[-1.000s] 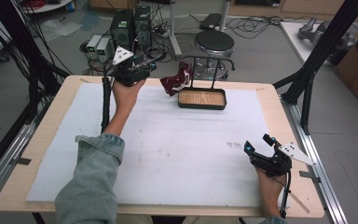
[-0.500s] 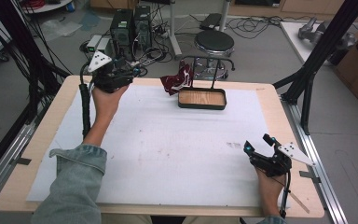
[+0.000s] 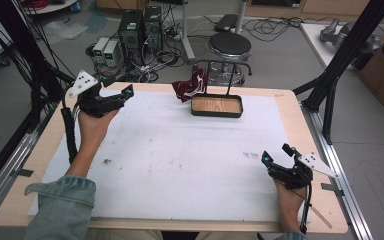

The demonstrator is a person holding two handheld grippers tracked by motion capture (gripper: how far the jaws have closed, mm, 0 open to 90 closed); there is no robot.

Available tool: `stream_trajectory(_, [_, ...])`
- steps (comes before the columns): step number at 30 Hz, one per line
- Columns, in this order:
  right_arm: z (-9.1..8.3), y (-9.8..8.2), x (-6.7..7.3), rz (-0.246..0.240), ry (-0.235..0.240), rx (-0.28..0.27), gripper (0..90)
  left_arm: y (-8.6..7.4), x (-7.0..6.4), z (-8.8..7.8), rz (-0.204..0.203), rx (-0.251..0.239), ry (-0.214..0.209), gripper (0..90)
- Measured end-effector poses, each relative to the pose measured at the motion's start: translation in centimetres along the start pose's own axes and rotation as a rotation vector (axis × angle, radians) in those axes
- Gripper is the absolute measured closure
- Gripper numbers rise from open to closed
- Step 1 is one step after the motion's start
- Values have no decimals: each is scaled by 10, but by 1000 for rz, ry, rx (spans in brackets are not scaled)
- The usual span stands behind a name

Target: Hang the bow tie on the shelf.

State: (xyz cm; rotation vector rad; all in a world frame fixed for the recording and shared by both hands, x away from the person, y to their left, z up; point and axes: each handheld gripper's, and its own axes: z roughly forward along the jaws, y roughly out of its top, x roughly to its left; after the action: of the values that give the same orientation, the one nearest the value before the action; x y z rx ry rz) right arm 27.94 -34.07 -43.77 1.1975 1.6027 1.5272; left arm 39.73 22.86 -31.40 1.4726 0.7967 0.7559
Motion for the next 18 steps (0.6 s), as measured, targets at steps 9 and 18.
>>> stream_trajectory(9, [0,0,0,5,-4,3,118,-21,4,-38,6,13,27,198])
stream_trajectory(18, [0,0,0,6,-5,2,118,-45,1,-72,6,47,58,191])
